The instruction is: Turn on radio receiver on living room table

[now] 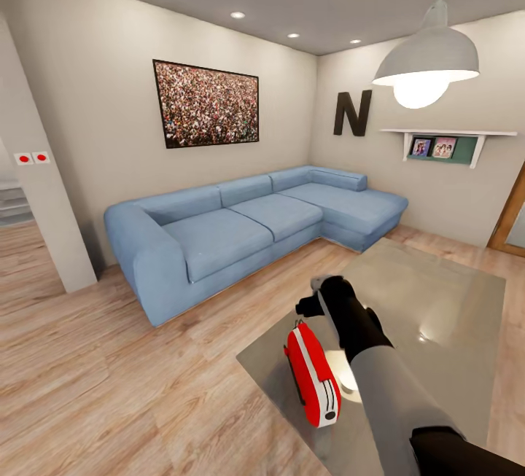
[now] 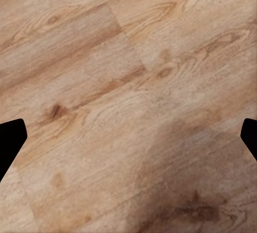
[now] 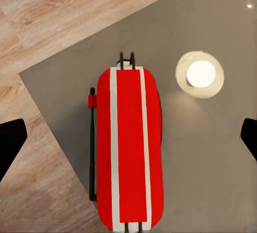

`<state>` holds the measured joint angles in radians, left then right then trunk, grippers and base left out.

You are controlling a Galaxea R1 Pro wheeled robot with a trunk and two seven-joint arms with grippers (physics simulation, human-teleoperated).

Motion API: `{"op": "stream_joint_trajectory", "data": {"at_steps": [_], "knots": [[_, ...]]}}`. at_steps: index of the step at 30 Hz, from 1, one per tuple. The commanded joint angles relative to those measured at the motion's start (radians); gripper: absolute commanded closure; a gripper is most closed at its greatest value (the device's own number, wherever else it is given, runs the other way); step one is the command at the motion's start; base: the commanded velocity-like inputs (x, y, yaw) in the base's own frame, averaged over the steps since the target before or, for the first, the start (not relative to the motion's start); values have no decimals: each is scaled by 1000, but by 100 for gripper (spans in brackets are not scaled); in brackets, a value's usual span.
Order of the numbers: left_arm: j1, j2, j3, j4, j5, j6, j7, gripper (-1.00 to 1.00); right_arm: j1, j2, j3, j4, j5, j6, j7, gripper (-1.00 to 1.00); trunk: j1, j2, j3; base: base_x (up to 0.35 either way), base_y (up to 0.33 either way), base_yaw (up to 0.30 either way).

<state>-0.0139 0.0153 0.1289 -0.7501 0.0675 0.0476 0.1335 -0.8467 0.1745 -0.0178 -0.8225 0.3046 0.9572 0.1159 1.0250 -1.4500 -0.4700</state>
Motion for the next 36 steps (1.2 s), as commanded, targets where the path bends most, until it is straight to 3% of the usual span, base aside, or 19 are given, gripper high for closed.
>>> {"op": "stream_joint_trajectory", "data": {"at_steps": [1,11,31,36], "knots": [[0,0,0,0,0,0,0,-100,0,0,0,3,0,0,0,-100,0,0,0,0,0,0],[0,-4,-6,-1,9,-1,-6,-100,0,0,0,80,0,-2,4,-100,0,0,0,0,0,0],[0,-6,-6,-2,12,-3,-5,-100,0,0,-5,87,7,-6,-1,-100,0,0,0,0,0,0],[0,-11,-7,-2,10,-1,-4,-100,0,0,-5,87,7,-6,0,-100,19,-35,-16,0,0,0]]}}
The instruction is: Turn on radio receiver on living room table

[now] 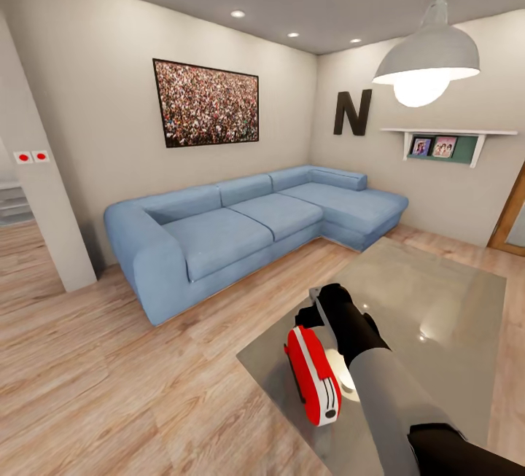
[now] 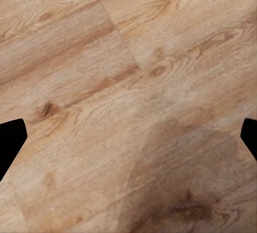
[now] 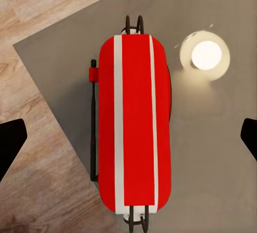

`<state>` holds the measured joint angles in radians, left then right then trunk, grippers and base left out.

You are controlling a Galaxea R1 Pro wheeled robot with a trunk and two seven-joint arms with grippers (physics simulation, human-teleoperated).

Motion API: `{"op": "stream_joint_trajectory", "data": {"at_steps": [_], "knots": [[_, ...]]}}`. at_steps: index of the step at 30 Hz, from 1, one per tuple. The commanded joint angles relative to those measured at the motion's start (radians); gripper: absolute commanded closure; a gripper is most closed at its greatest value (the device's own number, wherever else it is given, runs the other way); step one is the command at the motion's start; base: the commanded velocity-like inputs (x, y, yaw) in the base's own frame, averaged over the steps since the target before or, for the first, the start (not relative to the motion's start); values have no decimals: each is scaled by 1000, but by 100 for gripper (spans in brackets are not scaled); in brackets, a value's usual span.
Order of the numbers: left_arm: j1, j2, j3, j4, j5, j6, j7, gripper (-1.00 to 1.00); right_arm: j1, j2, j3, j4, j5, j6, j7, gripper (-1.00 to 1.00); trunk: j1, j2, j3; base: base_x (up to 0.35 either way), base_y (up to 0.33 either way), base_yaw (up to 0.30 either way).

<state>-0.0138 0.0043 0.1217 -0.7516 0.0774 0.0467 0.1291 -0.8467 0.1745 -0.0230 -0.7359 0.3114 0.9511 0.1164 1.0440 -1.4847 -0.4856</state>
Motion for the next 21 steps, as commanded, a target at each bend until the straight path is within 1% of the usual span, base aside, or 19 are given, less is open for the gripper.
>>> {"op": "stream_joint_trajectory", "data": {"at_steps": [1,6,9,14,21], "knots": [[0,-1,0,0,0,0,0,-100,0,0,0,0,0,0,0,-100,4,-7,-3,0,0,0],[0,-5,-3,1,-3,8,-5,-100,0,0,0,0,0,0,-2,-100,4,-7,-3,0,0,0],[0,-4,-3,1,-4,6,-6,-100,0,-9,-1,0,0,0,-3,-100,4,-7,-3,0,0,0],[0,0,-3,1,-2,2,-6,-100,0,-23,-1,0,0,0,-1,-100,23,-42,-19,0,0,0],[0,3,-2,1,-1,-1,-4,-100,0,-27,-1,0,-2,0,0,-100,50,-91,-41,0,0,0]]}}
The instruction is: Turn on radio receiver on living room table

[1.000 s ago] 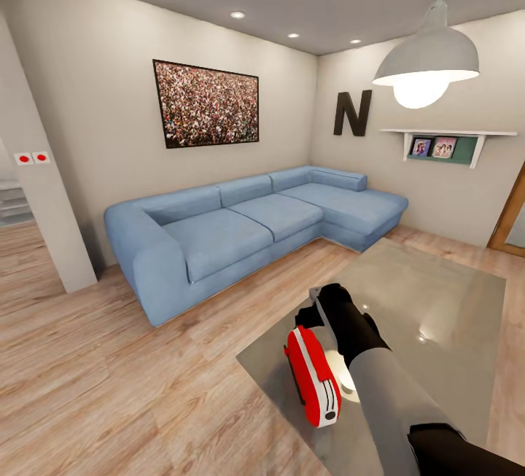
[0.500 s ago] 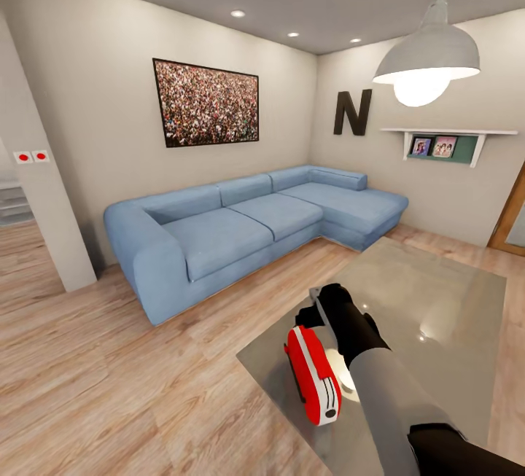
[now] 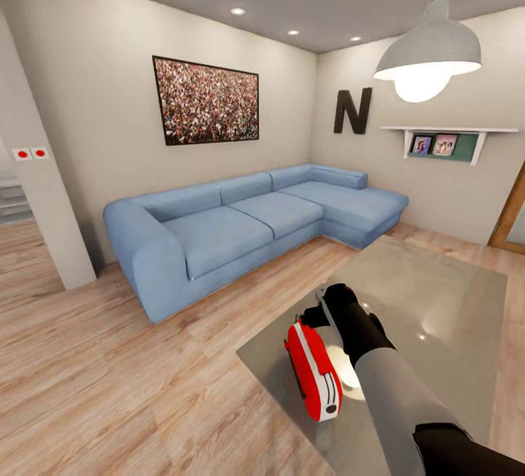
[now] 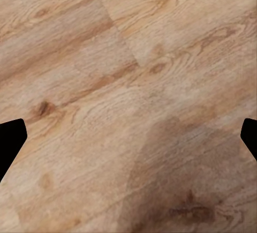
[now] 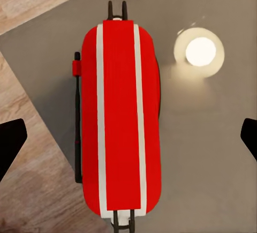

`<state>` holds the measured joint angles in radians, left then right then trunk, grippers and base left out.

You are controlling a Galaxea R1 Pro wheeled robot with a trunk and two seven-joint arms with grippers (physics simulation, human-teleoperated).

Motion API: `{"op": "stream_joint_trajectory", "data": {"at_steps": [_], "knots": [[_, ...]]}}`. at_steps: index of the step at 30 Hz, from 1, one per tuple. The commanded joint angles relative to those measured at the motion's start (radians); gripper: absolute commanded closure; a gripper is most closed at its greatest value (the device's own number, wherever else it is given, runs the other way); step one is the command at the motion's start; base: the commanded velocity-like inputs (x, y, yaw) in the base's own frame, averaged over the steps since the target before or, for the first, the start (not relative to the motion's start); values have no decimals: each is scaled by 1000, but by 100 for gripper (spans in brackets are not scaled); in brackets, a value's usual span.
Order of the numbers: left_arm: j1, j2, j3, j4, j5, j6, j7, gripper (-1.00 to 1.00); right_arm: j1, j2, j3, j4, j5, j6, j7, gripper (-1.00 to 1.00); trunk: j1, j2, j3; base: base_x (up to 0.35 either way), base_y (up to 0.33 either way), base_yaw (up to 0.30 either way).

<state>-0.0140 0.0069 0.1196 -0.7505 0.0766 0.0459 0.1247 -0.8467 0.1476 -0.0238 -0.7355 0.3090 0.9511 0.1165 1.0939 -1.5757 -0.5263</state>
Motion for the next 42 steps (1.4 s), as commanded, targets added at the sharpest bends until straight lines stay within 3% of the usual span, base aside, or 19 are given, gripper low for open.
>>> {"op": "stream_joint_trajectory", "data": {"at_steps": [1,42], "knots": [[0,0,0,0,0,0,1,-100,0,0,3,0,0,0,2,-100,4,-7,-3,0,0,0],[0,-6,2,0,-3,-18,5,-100,0,-1,2,19,-3,0,9,-100,161,-294,-132,0,0,0]]}}
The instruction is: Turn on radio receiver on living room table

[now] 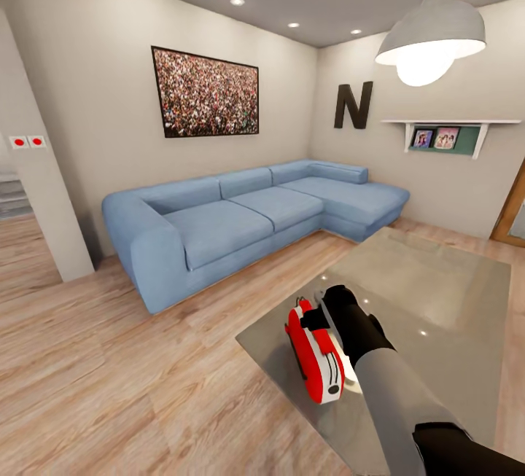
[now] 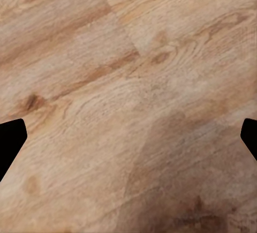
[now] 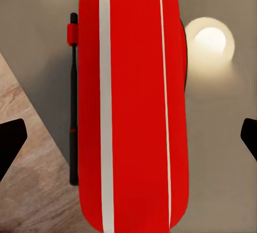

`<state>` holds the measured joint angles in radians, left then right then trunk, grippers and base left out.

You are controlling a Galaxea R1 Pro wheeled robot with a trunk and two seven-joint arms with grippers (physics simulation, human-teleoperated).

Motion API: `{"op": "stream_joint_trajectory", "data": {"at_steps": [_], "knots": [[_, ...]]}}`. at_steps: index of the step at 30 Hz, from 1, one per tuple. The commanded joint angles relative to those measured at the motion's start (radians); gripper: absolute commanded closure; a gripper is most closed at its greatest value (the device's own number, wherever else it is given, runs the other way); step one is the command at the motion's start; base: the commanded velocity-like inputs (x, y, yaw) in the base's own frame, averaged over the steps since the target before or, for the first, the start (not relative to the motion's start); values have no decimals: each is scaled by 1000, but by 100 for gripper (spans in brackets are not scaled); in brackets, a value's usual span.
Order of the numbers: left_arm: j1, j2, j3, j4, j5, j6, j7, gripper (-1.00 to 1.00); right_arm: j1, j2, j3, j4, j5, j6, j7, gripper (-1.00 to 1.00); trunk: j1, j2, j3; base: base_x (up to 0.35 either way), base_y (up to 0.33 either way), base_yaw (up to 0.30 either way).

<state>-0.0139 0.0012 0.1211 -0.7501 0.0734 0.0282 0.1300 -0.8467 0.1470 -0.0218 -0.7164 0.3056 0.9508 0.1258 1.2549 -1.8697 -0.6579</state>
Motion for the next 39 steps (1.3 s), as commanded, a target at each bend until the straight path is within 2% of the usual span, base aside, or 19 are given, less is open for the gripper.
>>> {"op": "stream_joint_trajectory", "data": {"at_steps": [1,14,22,31,39], "knots": [[0,0,0,0,0,-1,0,-100,0,0,0,0,0,0,0,-100,4,-7,-3,0,0,0],[0,0,0,0,0,-6,0,-100,0,-4,-1,1,1,0,0,-100,54,-98,-44,0,0,0],[0,0,0,0,0,-5,0,-100,0,-6,-1,1,1,0,-4,-100,54,-98,-44,0,0,0],[0,-1,0,0,0,-5,0,-100,0,-6,0,2,1,0,-7,-100,88,-161,-72,0,0,0],[0,0,0,0,0,-5,0,-100,0,-6,0,2,1,0,-9,-100,88,-161,-72,0,0,0]]}}
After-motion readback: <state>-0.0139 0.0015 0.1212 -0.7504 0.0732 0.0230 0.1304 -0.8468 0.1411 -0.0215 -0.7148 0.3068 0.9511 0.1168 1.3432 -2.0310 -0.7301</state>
